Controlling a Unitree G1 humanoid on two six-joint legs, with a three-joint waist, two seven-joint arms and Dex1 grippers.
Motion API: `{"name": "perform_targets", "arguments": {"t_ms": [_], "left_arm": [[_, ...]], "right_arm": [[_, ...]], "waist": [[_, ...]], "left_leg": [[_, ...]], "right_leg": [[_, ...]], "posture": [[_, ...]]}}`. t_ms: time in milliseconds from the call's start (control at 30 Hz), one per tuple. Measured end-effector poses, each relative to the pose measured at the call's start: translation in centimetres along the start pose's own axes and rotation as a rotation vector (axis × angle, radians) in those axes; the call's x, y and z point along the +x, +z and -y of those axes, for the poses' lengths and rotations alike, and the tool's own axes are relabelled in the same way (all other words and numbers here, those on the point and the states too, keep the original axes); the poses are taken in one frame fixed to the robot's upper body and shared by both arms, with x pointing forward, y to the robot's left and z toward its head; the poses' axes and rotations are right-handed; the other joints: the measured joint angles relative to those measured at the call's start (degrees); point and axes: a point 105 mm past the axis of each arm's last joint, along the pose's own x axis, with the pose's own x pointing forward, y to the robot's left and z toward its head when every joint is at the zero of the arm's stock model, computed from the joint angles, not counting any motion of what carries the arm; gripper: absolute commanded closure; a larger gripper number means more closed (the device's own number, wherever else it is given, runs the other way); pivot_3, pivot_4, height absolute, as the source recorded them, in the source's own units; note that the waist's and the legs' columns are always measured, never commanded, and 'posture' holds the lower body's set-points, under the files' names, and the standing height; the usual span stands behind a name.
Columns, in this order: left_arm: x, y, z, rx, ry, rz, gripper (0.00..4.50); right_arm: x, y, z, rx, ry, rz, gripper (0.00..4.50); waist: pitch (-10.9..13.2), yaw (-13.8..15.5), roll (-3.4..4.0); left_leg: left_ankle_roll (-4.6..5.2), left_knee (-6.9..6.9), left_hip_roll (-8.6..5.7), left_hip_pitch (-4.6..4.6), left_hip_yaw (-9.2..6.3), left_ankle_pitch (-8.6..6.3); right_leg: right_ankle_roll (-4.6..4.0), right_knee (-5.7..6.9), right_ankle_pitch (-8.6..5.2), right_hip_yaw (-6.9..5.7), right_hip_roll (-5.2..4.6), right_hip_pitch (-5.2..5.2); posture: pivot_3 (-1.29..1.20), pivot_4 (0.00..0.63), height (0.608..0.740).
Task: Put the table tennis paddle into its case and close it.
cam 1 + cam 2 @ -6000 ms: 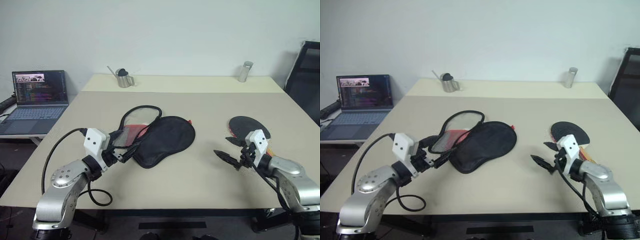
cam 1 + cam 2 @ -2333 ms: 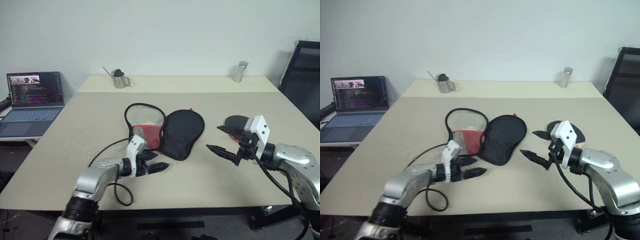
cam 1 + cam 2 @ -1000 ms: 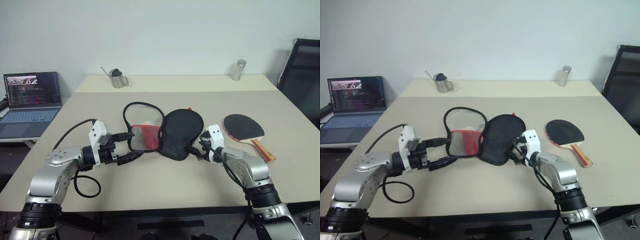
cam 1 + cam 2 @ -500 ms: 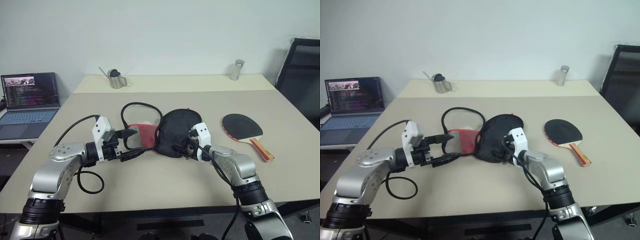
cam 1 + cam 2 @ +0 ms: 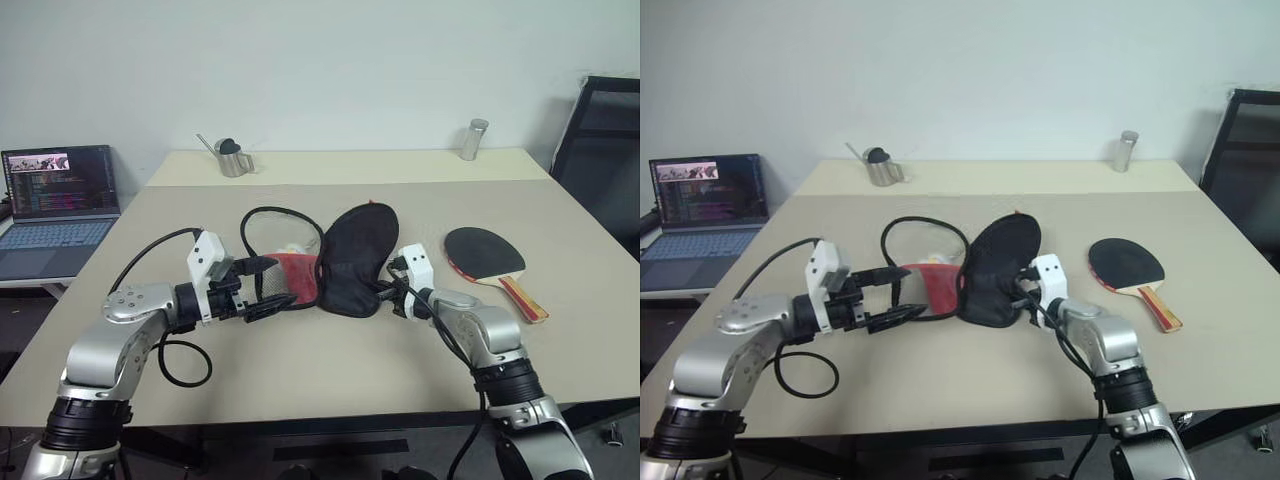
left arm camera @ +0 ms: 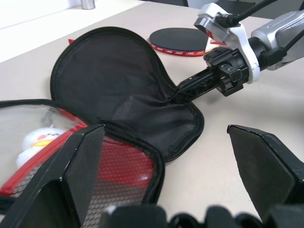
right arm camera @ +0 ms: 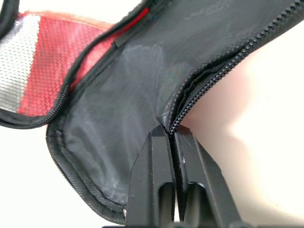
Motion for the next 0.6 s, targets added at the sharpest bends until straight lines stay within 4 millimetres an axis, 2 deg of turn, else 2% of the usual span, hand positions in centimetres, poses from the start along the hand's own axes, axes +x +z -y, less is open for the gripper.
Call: {"name": "perform_targets", "arguments": {"t_ms": [200, 433, 600], "left_arm": [[0.3, 0.0, 0.4, -0.003, -0.014, 0.011, 0.0], [1.4, 0.6, 1.0, 0.009, -0.064, 0.029, 0.0], [1.9, 1.0, 0.8, 0.014, -0.082, 0.045, 0.0]], "right_arm": [[-1.9, 0.1, 2.5, -0.002, -0.045, -0.035, 4.49], [-4.1, -0.6, 4.5, 0.038, -0.08, -0.066, 4.49], [-5.3, -0.3, 5.8, 0.041, -0.118, -0.066, 4.49]], "waist": [[0.0, 0.03, 0.0], [0.0, 0.05, -0.01], [-0.01, 0.06, -0.01]], "left_leg": [[0.0, 0.01, 0.0, 0.0, 0.01, 0.0], [0.0, 0.02, -0.02, -0.01, 0.05, 0.0], [0.01, 0.03, -0.02, -0.01, 0.04, 0.0]], "right_leg": [[0.01, 0.0, 0.0, -0.01, 0.0, 0.01], [0.03, -0.01, 0.02, 0.02, -0.01, 0.01], [0.04, 0.0, 0.02, 0.0, -0.01, 0.01]], "posture": [[0.0, 0.15, 0.74], [0.0, 0.15, 0.74], [0.0, 0.15, 0.74]]}}
